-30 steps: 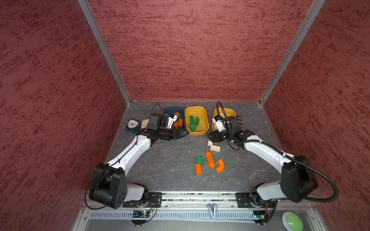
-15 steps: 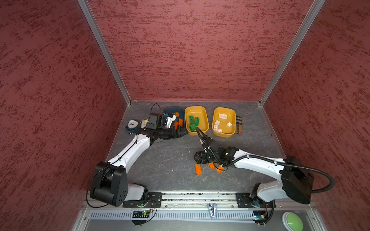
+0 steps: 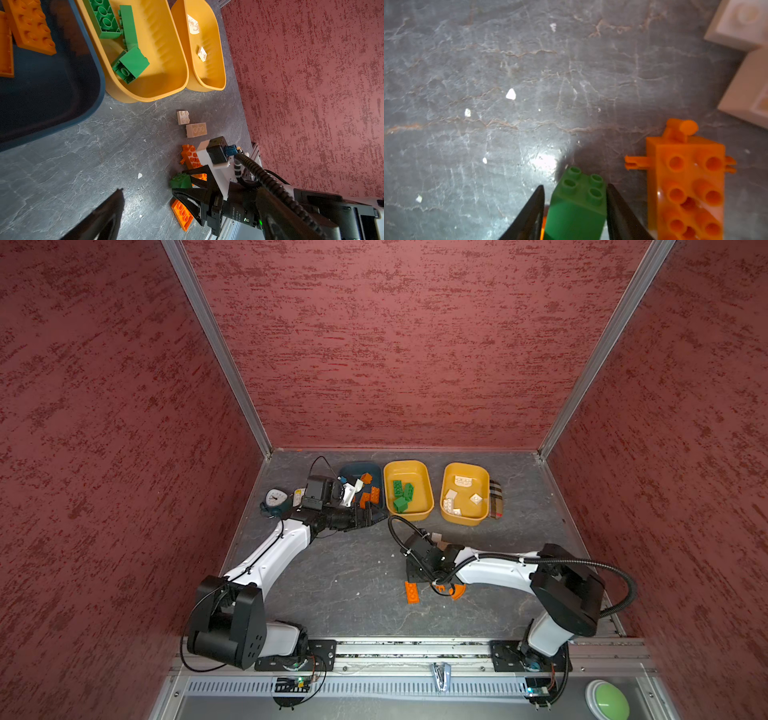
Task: Sort the legos into containers by color
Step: Pick up the lego from the center of the table, then place the lego in the container.
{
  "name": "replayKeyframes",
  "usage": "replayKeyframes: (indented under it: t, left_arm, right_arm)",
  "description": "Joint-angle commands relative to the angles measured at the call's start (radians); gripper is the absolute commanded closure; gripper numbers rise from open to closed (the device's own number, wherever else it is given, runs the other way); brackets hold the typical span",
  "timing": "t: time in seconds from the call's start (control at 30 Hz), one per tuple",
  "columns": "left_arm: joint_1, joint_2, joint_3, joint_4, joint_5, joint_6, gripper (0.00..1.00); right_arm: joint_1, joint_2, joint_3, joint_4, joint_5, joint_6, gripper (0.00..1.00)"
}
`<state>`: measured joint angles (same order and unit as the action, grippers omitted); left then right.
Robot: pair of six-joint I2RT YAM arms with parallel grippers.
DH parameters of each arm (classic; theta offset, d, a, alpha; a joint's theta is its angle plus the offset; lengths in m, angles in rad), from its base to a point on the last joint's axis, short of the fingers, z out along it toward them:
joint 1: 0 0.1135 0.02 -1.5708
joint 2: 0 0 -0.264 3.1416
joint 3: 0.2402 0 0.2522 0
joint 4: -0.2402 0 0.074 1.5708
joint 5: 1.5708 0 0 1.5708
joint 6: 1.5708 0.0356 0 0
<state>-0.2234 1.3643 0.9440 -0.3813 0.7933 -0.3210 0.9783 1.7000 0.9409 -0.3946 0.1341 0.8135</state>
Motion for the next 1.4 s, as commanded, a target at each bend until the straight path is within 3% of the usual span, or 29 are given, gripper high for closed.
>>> replayKeyframes:
  t: [0.0,0.1,0.3,0.57,0.8,1.07,1.23,1.37]
  left_arm:
    - [0.012,-0.011,-0.01,0.021,0.029,0.026,0.01]
    - [0.015,-0.011,-0.013,0.021,0.03,0.029,0.01]
    - [0.016,-0.013,-0.014,0.03,0.039,0.022,0.0]
    - [0.0,-0.014,-0.01,0.072,0.061,-0.019,0.01]
    - [-0.014,-0.018,0.004,0.094,0.062,-0.047,0.01]
    - [-0.014,-0.018,0.009,0.094,0.061,-0.052,0.01]
    - [-0.012,-0.013,0.013,0.089,0.061,-0.048,0.01]
    - [-0.008,-0.015,0.021,0.075,0.058,-0.041,0.01]
  right_arm:
    - [0.008,0.015,0.038,-0.057,0.069,0.007,0.63]
    - [0.01,0.006,0.045,-0.087,0.087,0.0,0.73]
    - [-0.016,-0.067,0.098,-0.151,0.133,-0.076,0.8]
    - [-0.263,-0.092,0.26,-0.105,0.076,-0.31,0.82]
    - [-0.429,0.104,0.518,-0.067,-0.038,-0.46,0.82]
    - [-0.487,0.395,0.821,-0.098,-0.064,-0.529,0.81]
    - [-0.506,0.554,0.982,-0.118,-0.02,-0.552,0.75]
    - [-0.51,0.638,1.11,-0.174,-0.017,-0.569,0.42]
